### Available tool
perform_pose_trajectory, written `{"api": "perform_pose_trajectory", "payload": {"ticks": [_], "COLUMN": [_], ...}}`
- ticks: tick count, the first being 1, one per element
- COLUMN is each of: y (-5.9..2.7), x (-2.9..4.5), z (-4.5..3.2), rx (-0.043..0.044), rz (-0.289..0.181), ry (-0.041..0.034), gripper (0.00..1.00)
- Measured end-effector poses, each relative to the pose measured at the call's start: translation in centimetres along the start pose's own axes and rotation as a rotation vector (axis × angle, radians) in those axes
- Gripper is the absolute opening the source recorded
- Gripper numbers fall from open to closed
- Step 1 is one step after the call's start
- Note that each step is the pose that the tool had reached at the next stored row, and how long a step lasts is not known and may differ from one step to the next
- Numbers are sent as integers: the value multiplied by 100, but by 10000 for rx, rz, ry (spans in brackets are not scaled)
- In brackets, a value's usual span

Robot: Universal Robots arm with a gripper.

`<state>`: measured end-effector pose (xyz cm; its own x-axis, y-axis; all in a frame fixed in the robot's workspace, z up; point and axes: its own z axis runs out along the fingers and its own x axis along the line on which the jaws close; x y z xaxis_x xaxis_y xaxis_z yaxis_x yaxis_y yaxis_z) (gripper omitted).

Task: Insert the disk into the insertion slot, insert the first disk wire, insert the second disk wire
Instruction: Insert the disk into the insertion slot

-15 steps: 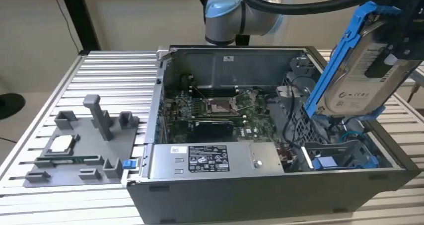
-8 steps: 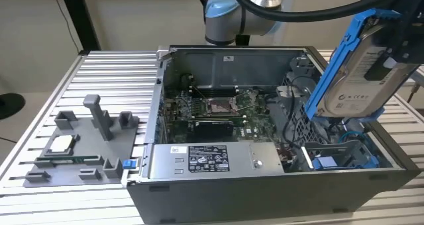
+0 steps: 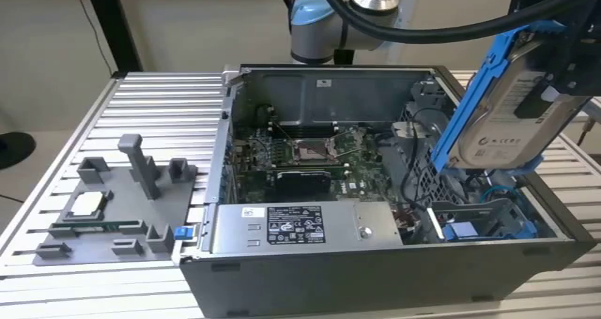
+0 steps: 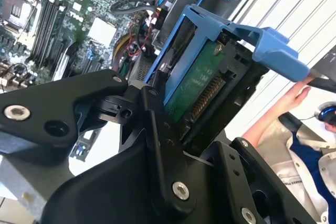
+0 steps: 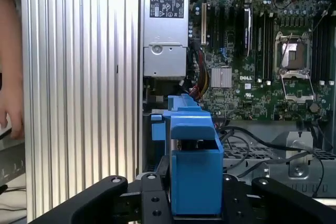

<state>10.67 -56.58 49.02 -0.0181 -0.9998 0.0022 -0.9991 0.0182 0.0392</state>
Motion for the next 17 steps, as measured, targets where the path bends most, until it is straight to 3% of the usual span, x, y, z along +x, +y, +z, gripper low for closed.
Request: {"api": "perform_pose_trajectory", "payload": {"ticks": [17], "y": [-9], "x": [0], "z": [106], "rx": [3], "rz": [0], "ry": [1], "gripper": [0]}}
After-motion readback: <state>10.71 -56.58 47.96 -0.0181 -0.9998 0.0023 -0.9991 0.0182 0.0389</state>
